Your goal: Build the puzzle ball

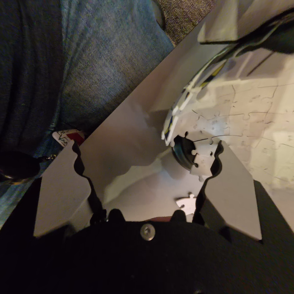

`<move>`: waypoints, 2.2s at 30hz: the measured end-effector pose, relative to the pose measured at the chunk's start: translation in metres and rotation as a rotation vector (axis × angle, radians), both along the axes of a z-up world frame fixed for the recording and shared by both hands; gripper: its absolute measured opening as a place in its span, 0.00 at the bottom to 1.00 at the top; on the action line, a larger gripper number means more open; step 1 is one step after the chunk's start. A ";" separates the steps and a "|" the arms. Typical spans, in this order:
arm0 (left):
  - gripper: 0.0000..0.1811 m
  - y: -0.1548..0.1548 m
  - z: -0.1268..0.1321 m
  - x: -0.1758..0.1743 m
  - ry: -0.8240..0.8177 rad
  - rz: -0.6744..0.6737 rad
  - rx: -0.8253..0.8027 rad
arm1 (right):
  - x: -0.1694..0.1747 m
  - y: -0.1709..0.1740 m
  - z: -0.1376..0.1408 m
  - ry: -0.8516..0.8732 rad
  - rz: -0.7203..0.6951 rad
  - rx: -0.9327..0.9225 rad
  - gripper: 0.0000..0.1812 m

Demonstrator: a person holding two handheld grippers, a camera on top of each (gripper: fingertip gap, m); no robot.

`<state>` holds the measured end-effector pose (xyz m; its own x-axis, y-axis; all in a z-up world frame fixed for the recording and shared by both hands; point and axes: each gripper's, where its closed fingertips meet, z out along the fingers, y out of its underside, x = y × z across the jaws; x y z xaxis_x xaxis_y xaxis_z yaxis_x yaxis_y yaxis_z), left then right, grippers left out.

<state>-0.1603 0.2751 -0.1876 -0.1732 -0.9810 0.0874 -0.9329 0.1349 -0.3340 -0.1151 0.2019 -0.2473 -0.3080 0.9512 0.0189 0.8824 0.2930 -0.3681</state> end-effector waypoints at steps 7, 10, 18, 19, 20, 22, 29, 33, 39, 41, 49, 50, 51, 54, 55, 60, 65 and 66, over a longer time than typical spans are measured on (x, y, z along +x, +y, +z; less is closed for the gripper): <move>0.73 0.000 0.000 0.002 -0.007 0.004 0.004 | -0.010 -0.004 0.005 0.042 -0.140 -0.074 0.88; 0.73 0.000 0.000 0.002 -0.006 0.003 0.006 | -0.012 -0.007 0.005 0.072 -0.155 -0.077 0.86; 0.73 0.000 0.000 0.002 -0.006 0.003 0.010 | -0.017 -0.003 0.015 0.129 -0.151 -0.070 0.80; 0.73 0.000 0.000 0.002 -0.006 0.005 0.009 | -0.018 0.000 0.018 0.143 -0.144 -0.037 0.81; 0.73 0.000 0.000 0.002 -0.006 0.004 0.008 | -0.019 0.002 0.019 0.149 -0.146 -0.031 0.82; 0.73 0.001 0.000 0.003 -0.002 0.000 0.008 | -0.016 0.007 0.013 0.121 -0.148 -0.006 0.84; 0.73 0.001 0.000 0.003 -0.004 0.002 0.008 | -0.010 0.011 -0.003 0.063 -0.134 0.045 0.87; 0.73 0.001 0.000 0.002 -0.004 0.000 0.008 | -0.009 0.011 -0.007 0.058 -0.142 0.074 0.88; 0.73 0.001 0.000 0.002 0.002 -0.007 0.011 | -0.009 0.011 -0.005 0.064 -0.125 0.066 0.87; 0.73 0.001 0.000 0.002 0.003 -0.013 0.015 | -0.009 0.011 -0.005 0.067 -0.120 0.062 0.87; 0.73 0.003 0.000 0.002 0.020 -0.036 0.014 | -0.010 0.011 -0.004 0.110 -0.113 0.033 0.87; 0.73 0.003 0.000 0.002 0.023 -0.040 0.015 | -0.010 0.011 -0.003 0.125 -0.115 0.026 0.87; 0.73 0.003 0.000 0.002 0.024 -0.041 0.015 | -0.010 0.011 -0.003 0.134 -0.119 0.020 0.87; 0.73 0.004 0.000 0.002 0.029 -0.040 0.009 | -0.010 0.011 -0.003 0.128 -0.115 0.027 0.87; 0.73 0.004 0.000 0.002 0.030 -0.042 0.007 | -0.010 0.011 -0.002 0.128 -0.111 0.026 0.86; 0.73 0.003 0.000 0.002 0.030 -0.041 0.007 | -0.007 0.005 0.005 0.142 -0.109 0.028 0.81; 0.73 0.003 0.000 0.002 0.037 -0.047 0.008 | 0.000 -0.002 0.011 0.122 -0.097 0.005 0.78; 0.73 0.002 0.000 0.002 0.036 -0.047 0.005 | 0.002 -0.006 0.010 0.115 -0.091 -0.015 0.78</move>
<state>-0.1585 0.2770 -0.1877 -0.2163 -0.9722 0.0896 -0.9367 0.1808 -0.2997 -0.1132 0.1960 -0.2372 -0.2171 0.9755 0.0347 0.8570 0.2075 -0.4716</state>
